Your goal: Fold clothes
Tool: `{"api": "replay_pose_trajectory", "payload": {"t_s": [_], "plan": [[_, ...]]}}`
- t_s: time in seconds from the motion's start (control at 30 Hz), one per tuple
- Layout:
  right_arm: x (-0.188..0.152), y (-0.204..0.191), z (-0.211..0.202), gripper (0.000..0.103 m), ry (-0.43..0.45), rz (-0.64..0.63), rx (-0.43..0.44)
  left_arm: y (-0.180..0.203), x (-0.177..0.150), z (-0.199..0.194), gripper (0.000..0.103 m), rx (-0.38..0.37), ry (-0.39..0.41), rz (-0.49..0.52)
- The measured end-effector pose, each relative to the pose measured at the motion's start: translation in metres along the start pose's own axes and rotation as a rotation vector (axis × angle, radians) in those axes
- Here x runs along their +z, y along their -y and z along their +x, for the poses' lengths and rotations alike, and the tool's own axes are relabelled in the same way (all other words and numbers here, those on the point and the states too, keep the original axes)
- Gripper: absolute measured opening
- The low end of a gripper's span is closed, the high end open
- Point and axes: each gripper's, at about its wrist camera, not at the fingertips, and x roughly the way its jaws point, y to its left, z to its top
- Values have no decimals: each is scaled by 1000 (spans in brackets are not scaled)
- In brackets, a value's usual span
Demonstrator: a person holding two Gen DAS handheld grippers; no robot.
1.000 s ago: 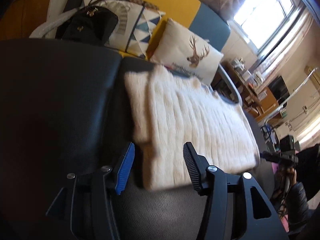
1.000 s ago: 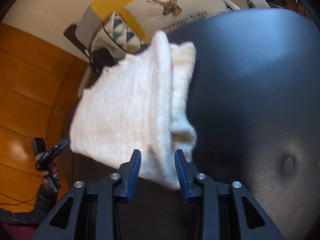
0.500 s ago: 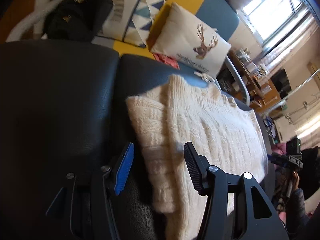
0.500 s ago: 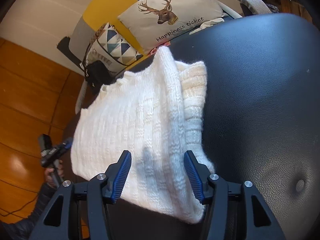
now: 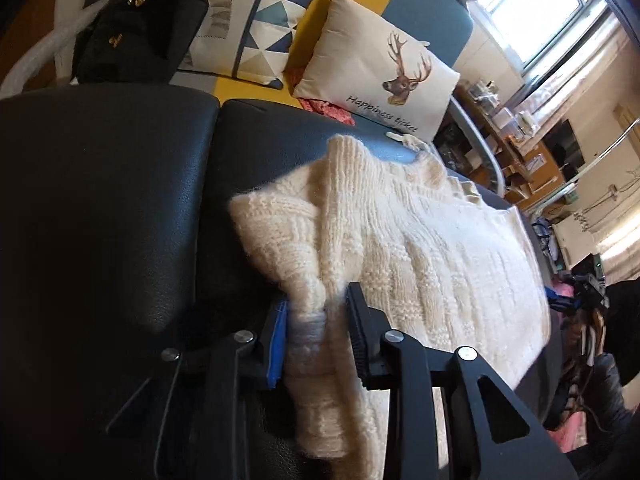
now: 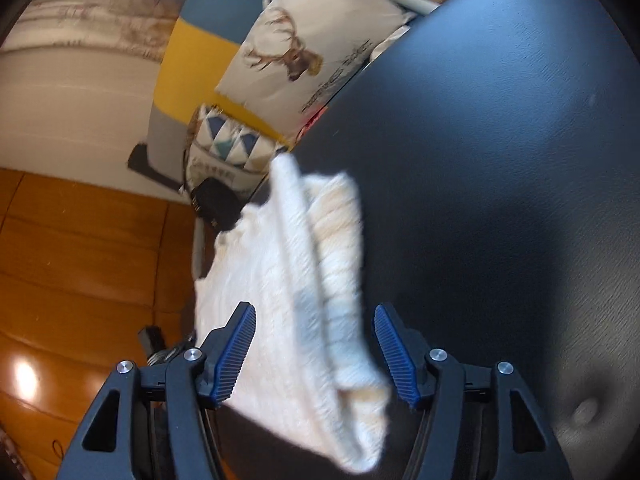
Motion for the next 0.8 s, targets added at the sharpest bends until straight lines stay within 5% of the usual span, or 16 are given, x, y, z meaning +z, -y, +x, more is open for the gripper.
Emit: {"api": "replay_pose_trajectory", "payload": {"t_s": [0.1,0.17,0.27,0.57,0.8], "plan": [[8,4,7,63,-14,3,-16,2,1,0,29,18,-8,5],[13,4,16,63,-52,-4,-3,-1,3,3,41,16,-22,-25],[16,1,32,63,-101,-27,6,-5,4,5,44,0,-27,-57],[23,-21,72,72,-203,-128,8,7,6,10,61,39,-19,-8],[-8,-56,74,73,-216,-482,-183,19,4,12,61,112,11,58]]}}
